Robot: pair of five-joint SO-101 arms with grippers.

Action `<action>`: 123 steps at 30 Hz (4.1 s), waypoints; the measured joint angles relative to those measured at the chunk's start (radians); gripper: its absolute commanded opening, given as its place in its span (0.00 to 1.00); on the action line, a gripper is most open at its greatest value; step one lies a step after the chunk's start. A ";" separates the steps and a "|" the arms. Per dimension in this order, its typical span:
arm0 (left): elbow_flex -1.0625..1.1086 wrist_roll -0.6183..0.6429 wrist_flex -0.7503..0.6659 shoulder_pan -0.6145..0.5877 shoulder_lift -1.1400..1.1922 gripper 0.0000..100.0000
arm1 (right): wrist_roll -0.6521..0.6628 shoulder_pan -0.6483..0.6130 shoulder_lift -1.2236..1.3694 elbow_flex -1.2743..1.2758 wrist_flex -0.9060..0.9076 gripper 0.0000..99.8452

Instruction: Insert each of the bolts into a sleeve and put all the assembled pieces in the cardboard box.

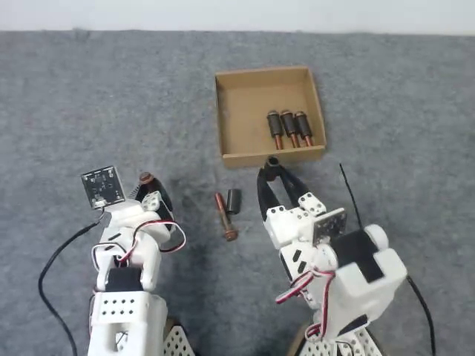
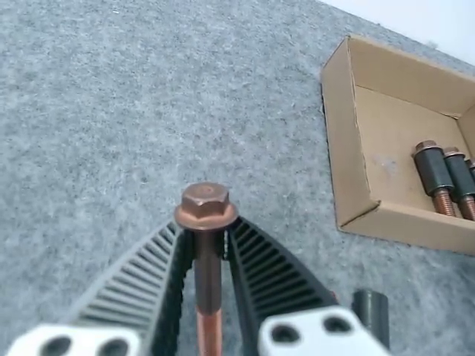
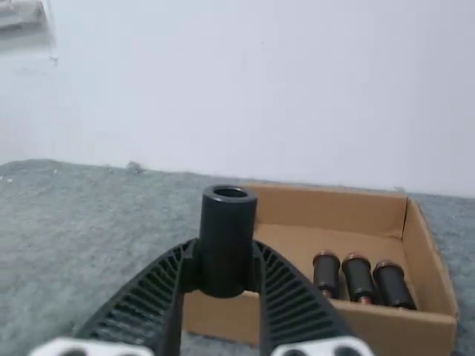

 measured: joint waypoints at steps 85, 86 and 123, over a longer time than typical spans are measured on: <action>-0.572 -0.141 -0.358 0.577 0.603 0.01 | 0.071 -0.115 -0.055 0.014 0.178 0.01; -0.568 -0.141 -0.358 0.591 0.603 0.01 | 0.072 -0.115 -0.055 0.014 0.178 0.01; -0.371 -0.141 -0.376 0.608 0.407 0.01 | 0.074 -0.120 -0.054 0.014 0.186 0.01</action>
